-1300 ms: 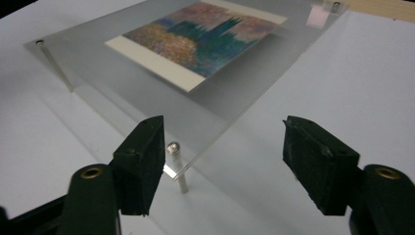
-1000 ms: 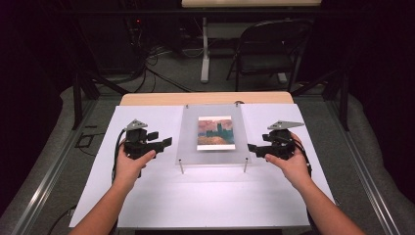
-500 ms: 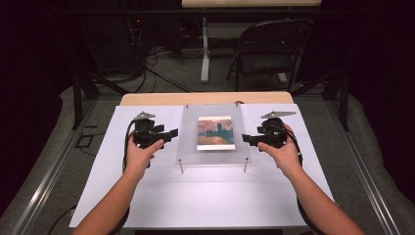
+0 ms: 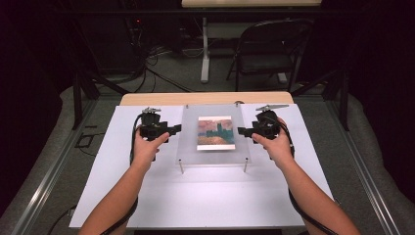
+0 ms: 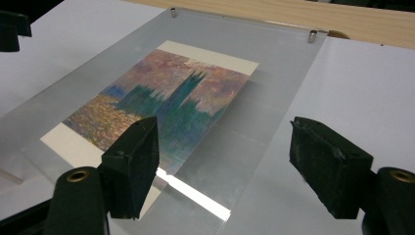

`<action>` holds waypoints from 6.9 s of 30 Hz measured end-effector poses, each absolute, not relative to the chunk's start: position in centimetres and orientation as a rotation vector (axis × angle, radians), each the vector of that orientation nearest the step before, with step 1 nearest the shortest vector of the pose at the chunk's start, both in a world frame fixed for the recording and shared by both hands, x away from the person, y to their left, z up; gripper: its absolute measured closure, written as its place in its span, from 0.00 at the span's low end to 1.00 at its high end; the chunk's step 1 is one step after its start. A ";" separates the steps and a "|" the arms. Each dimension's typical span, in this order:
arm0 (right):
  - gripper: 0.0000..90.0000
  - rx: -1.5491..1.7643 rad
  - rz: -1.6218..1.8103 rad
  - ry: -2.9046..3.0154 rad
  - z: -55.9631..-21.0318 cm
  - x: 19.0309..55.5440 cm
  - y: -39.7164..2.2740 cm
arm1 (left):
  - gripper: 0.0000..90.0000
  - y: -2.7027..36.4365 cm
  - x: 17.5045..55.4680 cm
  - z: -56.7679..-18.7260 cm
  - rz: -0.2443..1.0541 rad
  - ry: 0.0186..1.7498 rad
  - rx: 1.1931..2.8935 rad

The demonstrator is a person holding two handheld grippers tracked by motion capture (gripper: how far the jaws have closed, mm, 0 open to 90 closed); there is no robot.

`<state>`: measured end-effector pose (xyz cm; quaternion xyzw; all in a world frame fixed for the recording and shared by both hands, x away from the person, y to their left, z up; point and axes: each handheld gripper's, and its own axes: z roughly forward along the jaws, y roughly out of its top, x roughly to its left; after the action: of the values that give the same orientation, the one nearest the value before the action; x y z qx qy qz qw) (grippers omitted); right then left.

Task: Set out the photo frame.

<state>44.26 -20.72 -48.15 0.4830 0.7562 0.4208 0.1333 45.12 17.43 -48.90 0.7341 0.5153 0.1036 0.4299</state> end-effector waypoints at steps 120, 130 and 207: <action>0.21 1.784 1.124 2.356 -53.0 50.5 -18.6 | 0.26 12.9 50.3 -52.9 -0.060 1.548 1.879; 0.22 1.764 1.127 2.358 -53.0 50.5 -18.8 | 0.31 13.1 50.5 -52.7 -0.077 1.578 1.863; 0.37 1.313 1.062 2.209 -45.3 41.4 -18.0 | 0.59 14.3 41.9 -44.9 0.207 1.376 1.821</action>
<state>41.44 -17.98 -45.33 0.4644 0.7815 0.3759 0.1798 41.86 14.34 -44.95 0.7238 0.5470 0.0821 0.4124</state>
